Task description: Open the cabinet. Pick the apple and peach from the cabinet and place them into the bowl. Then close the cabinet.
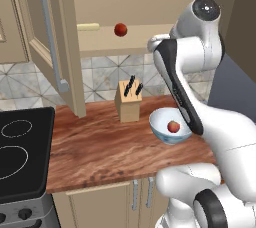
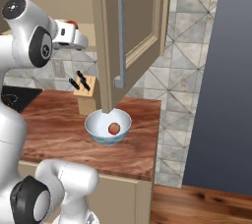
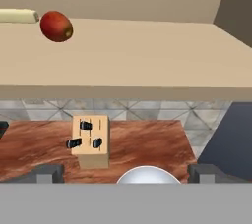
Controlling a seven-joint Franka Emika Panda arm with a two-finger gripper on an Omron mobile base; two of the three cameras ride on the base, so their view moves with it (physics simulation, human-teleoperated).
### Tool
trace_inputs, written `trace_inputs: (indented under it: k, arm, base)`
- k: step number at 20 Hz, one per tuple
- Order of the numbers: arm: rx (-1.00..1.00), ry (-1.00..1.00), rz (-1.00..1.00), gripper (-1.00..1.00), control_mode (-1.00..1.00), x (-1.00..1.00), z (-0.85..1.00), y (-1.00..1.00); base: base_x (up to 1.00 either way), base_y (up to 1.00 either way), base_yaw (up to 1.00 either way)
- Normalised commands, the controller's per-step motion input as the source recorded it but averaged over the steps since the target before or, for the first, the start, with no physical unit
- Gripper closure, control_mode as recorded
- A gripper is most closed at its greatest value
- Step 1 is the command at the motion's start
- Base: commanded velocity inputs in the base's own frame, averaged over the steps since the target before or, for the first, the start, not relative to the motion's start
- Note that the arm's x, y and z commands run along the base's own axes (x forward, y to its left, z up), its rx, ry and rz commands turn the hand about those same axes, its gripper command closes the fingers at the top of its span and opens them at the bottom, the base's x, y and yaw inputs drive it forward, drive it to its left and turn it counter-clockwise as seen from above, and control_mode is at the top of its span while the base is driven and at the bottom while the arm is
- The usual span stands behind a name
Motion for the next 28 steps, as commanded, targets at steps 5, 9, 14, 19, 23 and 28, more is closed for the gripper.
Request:
trace_inputs:
  k: [5,9,14,19,23,28]
  arm:
    - [0.0,0.0,0.01,-1.0,-1.0,0.14,0.04,0.62]
    - [0.01,-0.02,0.0,-1.0,-1.0,0.38,0.0,0.55]
    - [0.02,-0.04,0.0,-1.0,-1.0,0.68,0.15,0.44]
    - [0.02,-0.05,0.0,-1.0,-1.0,0.87,0.15,0.21]
    - [0.0,-0.01,0.0,-1.0,-1.0,0.86,0.0,0.07]
    - [0.0,0.0,0.0,-1.0,-1.0,0.75,0.0,0.0]
  base:
    - [0.0,0.0,0.0]
    - [0.0,0.0,0.0]
    - [0.0,0.0,0.0]
    - [0.0,0.0,0.0]
    - [0.0,0.0,0.0]
    - [0.0,0.0,0.0]
